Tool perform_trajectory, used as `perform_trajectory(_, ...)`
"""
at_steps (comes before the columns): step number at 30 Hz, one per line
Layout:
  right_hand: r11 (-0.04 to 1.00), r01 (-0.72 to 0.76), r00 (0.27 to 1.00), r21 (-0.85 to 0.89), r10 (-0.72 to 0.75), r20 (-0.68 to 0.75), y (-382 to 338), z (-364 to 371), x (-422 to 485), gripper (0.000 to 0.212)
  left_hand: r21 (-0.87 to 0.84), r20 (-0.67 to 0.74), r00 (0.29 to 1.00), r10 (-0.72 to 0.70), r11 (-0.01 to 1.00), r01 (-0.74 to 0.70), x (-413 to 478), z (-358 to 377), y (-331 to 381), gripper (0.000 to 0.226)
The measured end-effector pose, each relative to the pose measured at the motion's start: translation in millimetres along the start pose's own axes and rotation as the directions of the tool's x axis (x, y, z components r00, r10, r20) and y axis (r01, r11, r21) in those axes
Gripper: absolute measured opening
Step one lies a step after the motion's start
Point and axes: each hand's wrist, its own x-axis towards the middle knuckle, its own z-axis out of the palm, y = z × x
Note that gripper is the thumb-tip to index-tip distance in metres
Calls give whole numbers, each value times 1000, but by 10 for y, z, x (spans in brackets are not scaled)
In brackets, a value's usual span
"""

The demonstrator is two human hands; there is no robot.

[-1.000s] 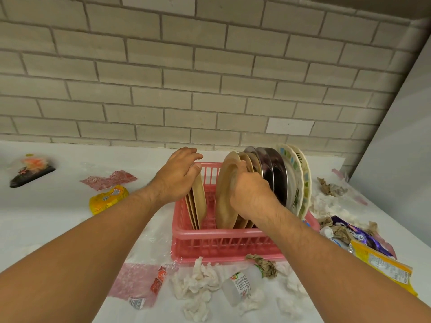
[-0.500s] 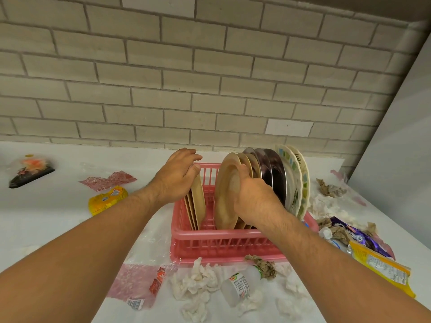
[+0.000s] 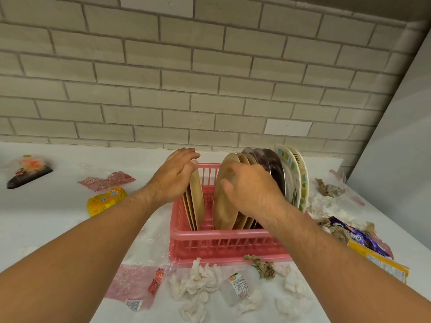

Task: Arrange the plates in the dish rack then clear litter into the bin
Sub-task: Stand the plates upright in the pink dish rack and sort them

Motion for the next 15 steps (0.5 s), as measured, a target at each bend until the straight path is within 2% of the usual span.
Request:
perform_trajectory(4, 971, 32, 997, 238, -49, 62, -80, 154, 7, 39, -126, -31, 999, -29, 992, 25, 3, -33, 34, 41)
perform_trajectory(9, 926, 76, 989, 369, -117, 90, -239, 402, -12, 34, -147, -48, 998, -51, 988, 44, 1, -54, 57, 43)
perform_trajectory(15, 945, 50, 989, 323, -92, 117, -285, 527, -34, 30, -90, -48, 998, -40, 995, 35, -23, -45, 47, 40)
